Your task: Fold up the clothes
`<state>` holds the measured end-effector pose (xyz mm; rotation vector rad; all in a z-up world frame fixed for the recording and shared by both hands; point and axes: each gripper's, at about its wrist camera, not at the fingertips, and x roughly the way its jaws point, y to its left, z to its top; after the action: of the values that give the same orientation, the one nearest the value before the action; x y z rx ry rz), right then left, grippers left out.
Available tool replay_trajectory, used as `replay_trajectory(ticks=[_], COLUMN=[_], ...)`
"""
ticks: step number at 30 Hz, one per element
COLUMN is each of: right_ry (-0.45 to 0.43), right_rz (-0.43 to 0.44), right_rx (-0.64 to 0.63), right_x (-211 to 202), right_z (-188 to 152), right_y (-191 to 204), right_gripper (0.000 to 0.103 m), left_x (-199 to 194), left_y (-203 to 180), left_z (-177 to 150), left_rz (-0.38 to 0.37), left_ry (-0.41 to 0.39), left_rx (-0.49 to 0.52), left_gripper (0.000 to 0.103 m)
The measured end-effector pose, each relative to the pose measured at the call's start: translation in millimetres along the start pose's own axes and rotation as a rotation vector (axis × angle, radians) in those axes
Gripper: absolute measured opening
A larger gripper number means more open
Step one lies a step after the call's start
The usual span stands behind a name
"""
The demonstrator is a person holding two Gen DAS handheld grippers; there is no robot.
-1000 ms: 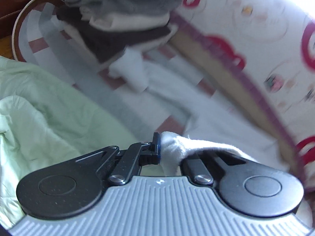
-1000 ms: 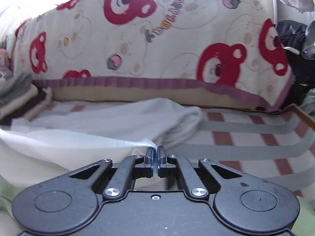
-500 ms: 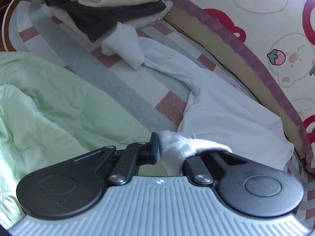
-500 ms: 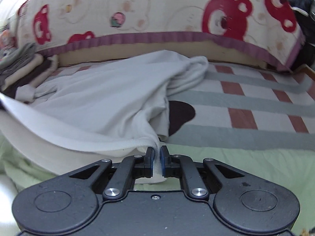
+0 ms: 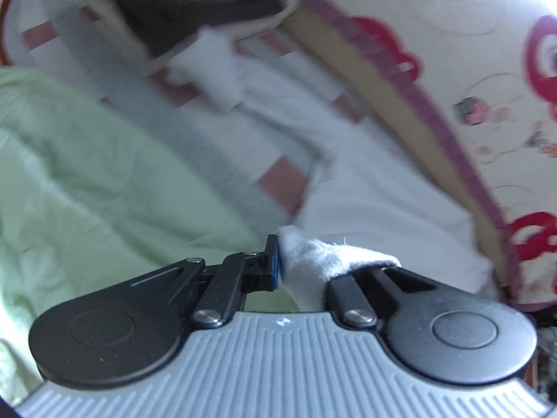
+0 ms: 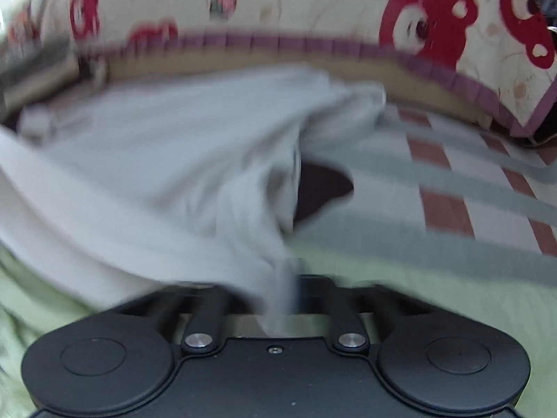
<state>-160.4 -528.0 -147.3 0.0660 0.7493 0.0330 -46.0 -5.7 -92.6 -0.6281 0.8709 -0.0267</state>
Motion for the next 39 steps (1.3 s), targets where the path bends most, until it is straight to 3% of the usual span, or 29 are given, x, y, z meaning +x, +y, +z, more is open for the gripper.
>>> replay_trajectory(ticks=[2,5,8,13,15,17,20,23,26,28,30,32,34,37,39], right_ry=[-0.061,-0.122,-0.063,0.070,0.109,0.096,-0.083,-0.472,-0.670,-0.703,-0.635,-0.500,-0.348,-0.114,-0.001], right_rz=[0.040,0.014,0.017,0.044,0.057,0.021,-0.068,-0.041,-0.018,0.000,0.093,0.161,0.177,0.181,0.175], right_rx=[0.068,0.059,0.194,0.258,0.236,0.131,0.038,0.013,-0.028,-0.051,-0.039,0.000,0.045,0.120,0.148], right_x=[-23,-71,-88,-49,-18,7,-3,-110,-194,-218,-220,-201,-166,-98,-62], right_z=[23,34,9,-35,-20,34,163,251,263,240,205,161,111,34,-4], right_y=[-10,-23,-51,-47,-43,-44,-54,-49,-36,-28,-27,-26,-26,-36,-39], right_gripper=[0.005,0.005,0.005,0.006,0.006,0.005,0.004,0.004,0.004,0.005,0.005,0.005,0.005,0.005,0.005], left_x=[-19,-47,-40,18,30,31,-15,-108,-176,-190,-189,-161,-130,-72,-39], left_y=[-8,-12,-1,23,-2,-52,-127,-179,-195,-181,-156,-114,-72,-10,20], left_z=[0,-14,-44,-65,-38,15,106,155,157,142,121,90,57,-2,-23], left_rz=[-0.052,-0.056,0.005,0.117,0.129,0.111,0.050,-0.104,-0.184,-0.181,-0.158,-0.117,-0.064,0.089,0.147], left_ry=[-0.035,-0.070,-0.001,0.142,0.092,0.005,-0.210,-0.441,-0.571,-0.575,-0.530,-0.413,-0.298,-0.137,-0.049], left_rx=[0.042,0.130,0.213,0.176,0.244,0.333,0.378,0.384,0.412,0.414,0.396,0.362,0.337,0.345,0.317], left_gripper=[0.002,0.003,0.007,0.001,0.001,0.001,0.001,0.001,0.002,0.003,0.003,0.003,0.003,0.002,0.002])
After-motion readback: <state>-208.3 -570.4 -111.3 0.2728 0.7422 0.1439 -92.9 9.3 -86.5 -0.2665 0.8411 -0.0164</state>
